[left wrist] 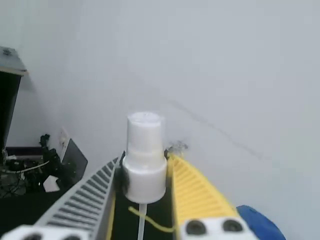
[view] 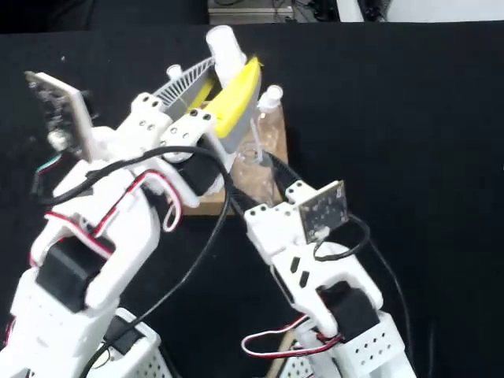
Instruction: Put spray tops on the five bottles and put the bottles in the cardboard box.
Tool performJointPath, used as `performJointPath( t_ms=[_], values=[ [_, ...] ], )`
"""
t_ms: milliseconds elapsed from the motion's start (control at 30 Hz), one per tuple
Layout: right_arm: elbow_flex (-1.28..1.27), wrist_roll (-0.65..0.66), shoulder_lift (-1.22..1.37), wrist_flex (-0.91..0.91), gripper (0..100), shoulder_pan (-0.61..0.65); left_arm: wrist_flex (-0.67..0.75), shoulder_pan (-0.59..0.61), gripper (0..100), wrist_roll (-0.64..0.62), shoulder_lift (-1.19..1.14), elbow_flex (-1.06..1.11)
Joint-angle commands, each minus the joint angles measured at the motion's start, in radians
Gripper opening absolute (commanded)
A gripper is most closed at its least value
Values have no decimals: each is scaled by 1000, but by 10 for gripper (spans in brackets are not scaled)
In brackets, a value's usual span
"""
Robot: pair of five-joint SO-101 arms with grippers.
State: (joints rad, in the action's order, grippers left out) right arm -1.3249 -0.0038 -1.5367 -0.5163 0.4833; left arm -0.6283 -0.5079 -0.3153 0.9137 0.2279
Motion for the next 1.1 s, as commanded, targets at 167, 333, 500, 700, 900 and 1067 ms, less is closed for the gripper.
performJointPath(
  t_ms=[167, 333, 500, 700, 900, 1067],
  values=[
    [8, 0, -18, 31, 11, 11, 18, 21, 41, -2, 8, -56],
    [8, 0, -18, 32, 11, 11, 20, 18, 41, -2, 8, 12],
    [8, 0, -18, 32, 11, 9, 21, 13, 41, -2, 9, 81],
    [8, 0, -18, 32, 11, 8, 18, 12, 42, -2, 11, 154],
    [7, 0, -18, 32, 11, 6, -91, 10, 201, -3, 64, 219],
    [7, 0, -18, 32, 11, 6, -137, 21, 208, 0, 146, 219]
  ],
)
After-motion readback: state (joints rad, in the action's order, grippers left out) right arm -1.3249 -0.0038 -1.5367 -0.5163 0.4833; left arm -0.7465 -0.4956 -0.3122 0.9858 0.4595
